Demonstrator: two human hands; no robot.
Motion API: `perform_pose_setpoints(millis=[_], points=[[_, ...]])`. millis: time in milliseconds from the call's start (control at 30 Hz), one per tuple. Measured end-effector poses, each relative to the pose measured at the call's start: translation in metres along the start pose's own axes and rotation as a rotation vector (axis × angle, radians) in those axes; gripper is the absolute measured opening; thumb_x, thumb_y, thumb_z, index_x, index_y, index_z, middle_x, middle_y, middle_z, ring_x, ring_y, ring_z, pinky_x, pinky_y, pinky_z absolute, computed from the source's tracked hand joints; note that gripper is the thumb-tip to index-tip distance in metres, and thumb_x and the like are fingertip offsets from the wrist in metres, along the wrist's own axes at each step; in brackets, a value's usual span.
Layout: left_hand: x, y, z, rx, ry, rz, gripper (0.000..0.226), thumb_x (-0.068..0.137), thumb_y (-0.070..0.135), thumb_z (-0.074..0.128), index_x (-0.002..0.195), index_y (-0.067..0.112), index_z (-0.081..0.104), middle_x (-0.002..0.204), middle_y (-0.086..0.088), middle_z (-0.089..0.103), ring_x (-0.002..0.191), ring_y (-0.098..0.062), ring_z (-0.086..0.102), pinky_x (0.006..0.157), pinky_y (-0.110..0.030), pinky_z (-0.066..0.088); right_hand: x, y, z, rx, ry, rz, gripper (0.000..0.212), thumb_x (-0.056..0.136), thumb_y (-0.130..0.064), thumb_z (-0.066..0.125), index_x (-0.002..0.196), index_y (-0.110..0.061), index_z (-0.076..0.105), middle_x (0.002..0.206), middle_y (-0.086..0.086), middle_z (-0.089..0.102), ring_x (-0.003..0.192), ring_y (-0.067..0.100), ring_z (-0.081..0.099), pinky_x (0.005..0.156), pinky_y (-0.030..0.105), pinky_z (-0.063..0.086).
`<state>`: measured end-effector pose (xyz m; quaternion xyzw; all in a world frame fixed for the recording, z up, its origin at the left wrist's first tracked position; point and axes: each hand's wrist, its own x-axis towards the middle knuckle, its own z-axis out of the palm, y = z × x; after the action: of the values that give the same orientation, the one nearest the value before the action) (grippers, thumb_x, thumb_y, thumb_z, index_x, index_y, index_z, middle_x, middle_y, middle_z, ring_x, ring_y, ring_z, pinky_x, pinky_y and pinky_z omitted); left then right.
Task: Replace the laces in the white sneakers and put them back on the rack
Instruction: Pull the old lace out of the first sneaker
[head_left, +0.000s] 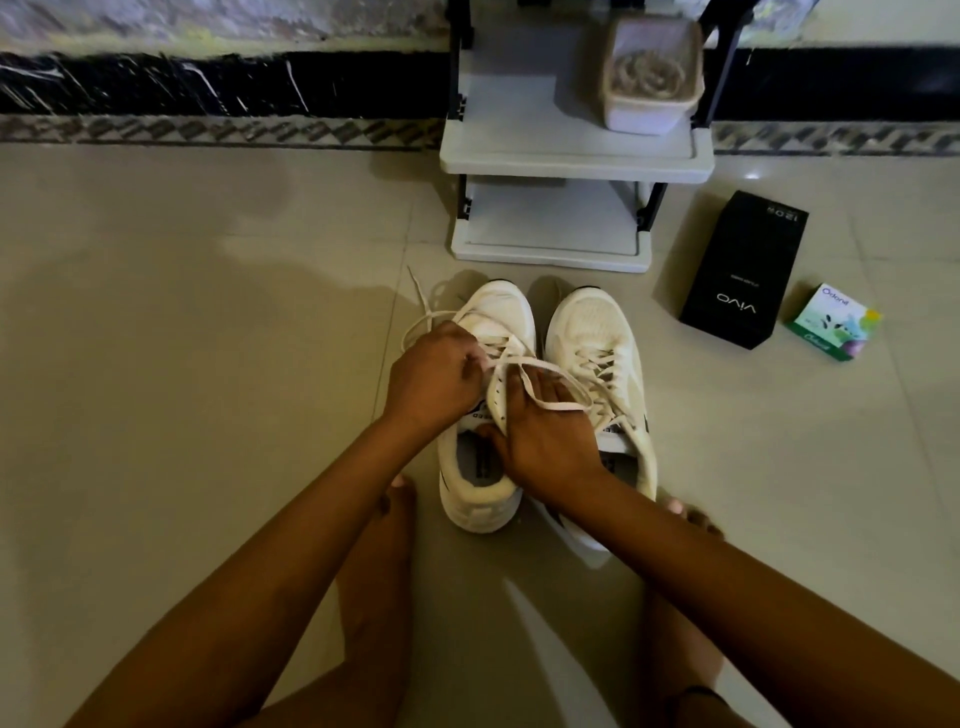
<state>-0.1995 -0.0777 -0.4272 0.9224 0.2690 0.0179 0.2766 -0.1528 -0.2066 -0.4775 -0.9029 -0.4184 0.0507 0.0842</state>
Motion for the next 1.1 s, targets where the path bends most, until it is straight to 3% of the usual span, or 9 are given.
perform_pose_setpoints(millis=[133, 200, 367, 533, 667, 867, 933, 1000, 1100], points=[[-0.002, 0.015, -0.012, -0.427, -0.048, -0.081, 0.009, 0.088, 0.006, 0.058, 0.085, 0.007, 0.066, 0.089, -0.001, 0.062, 0.091, -0.018, 0.059, 0.088, -0.031, 0.046, -0.001, 0.0, 0.003, -0.02, -0.013, 0.012, 0.077, 0.084, -0.054, 0.03, 0.126, 0.005, 0.055, 0.122, 0.026, 0.059, 0.107, 0.041, 0.061, 0.085, 0.047, 0.052], [-0.004, 0.016, -0.013, -0.476, -0.026, -0.058, 0.009, 0.087, 0.007, 0.057, 0.086, 0.008, 0.066, 0.088, 0.0, 0.063, 0.09, -0.016, 0.059, 0.088, -0.031, 0.047, 0.0, 0.0, 0.003, -0.002, -0.005, 0.013, 0.078, 0.084, -0.056, 0.03, 0.128, 0.004, 0.053, 0.124, 0.026, 0.058, 0.11, 0.042, 0.059, 0.085, 0.046, 0.051], [-0.008, -0.012, 0.003, -0.058, -0.11, 0.089, 0.034, 0.083, 0.015, 0.061, 0.118, 0.012, 0.062, 0.123, -0.01, 0.055, 0.108, -0.026, 0.056, 0.09, -0.038, 0.048, 0.001, 0.0, 0.007, 0.071, 0.027, -0.017, 0.073, 0.083, -0.051, 0.045, 0.129, 0.005, 0.051, 0.124, 0.026, 0.058, 0.11, 0.04, 0.059, 0.091, 0.047, 0.049], [-0.008, -0.012, 0.008, 0.099, -0.03, 0.057, 0.028, 0.088, 0.023, 0.058, 0.113, 0.014, 0.065, 0.12, -0.006, 0.056, 0.1, -0.026, 0.058, 0.077, -0.034, 0.048, 0.0, 0.0, 0.005, 0.083, 0.025, -0.017, 0.076, 0.083, -0.053, 0.035, 0.129, 0.005, 0.051, 0.124, 0.025, 0.058, 0.11, 0.039, 0.06, 0.092, 0.047, 0.048], [-0.002, -0.004, 0.003, 0.088, 0.039, 0.079, 0.017, 0.089, 0.017, 0.058, 0.094, 0.008, 0.071, 0.109, -0.006, 0.06, 0.095, -0.024, 0.059, 0.075, -0.032, 0.047, -0.001, 0.001, 0.005, 0.04, 0.02, -0.013, 0.077, 0.084, -0.053, 0.033, 0.128, 0.007, 0.051, 0.124, 0.027, 0.057, 0.11, 0.041, 0.06, 0.088, 0.047, 0.05], [-0.005, 0.007, -0.017, -0.36, 0.075, 0.031, 0.007, 0.082, 0.007, 0.068, 0.088, 0.004, 0.071, 0.092, -0.005, 0.065, 0.089, -0.019, 0.062, 0.084, -0.032, 0.049, -0.001, 0.0, 0.005, 0.041, 0.018, -0.01, 0.077, 0.086, -0.053, 0.032, 0.13, 0.008, 0.05, 0.127, 0.028, 0.056, 0.112, 0.042, 0.058, 0.087, 0.049, 0.051], [-0.006, 0.008, -0.015, -0.268, 0.021, 0.058, 0.02, 0.084, 0.012, 0.067, 0.103, 0.008, 0.069, 0.105, -0.004, 0.063, 0.098, -0.02, 0.06, 0.088, -0.035, 0.048, -0.001, 0.0, 0.003, 0.056, 0.033, -0.014, 0.076, 0.085, -0.052, 0.034, 0.128, 0.007, 0.052, 0.125, 0.026, 0.057, 0.111, 0.041, 0.059, 0.086, 0.047, 0.052], [-0.005, 0.007, -0.01, -0.017, -0.112, 0.076, 0.037, 0.087, 0.018, 0.062, 0.124, 0.014, 0.06, 0.126, -0.008, 0.055, 0.112, -0.025, 0.054, 0.092, -0.036, 0.046, -0.002, -0.001, 0.0, 0.086, 0.051, -0.018, 0.073, 0.084, -0.052, 0.035, 0.128, 0.004, 0.053, 0.124, 0.023, 0.059, 0.111, 0.038, 0.06, 0.088, 0.045, 0.051], [-0.003, -0.002, -0.004, 0.115, -0.107, 0.055, 0.033, 0.089, 0.02, 0.058, 0.121, 0.018, 0.062, 0.125, -0.009, 0.055, 0.109, -0.028, 0.055, 0.086, -0.035, 0.047, -0.001, 0.0, 0.001, 0.062, 0.055, -0.015, 0.073, 0.084, -0.052, 0.036, 0.125, 0.005, 0.055, 0.123, 0.023, 0.06, 0.11, 0.037, 0.06, 0.088, 0.044, 0.051]])
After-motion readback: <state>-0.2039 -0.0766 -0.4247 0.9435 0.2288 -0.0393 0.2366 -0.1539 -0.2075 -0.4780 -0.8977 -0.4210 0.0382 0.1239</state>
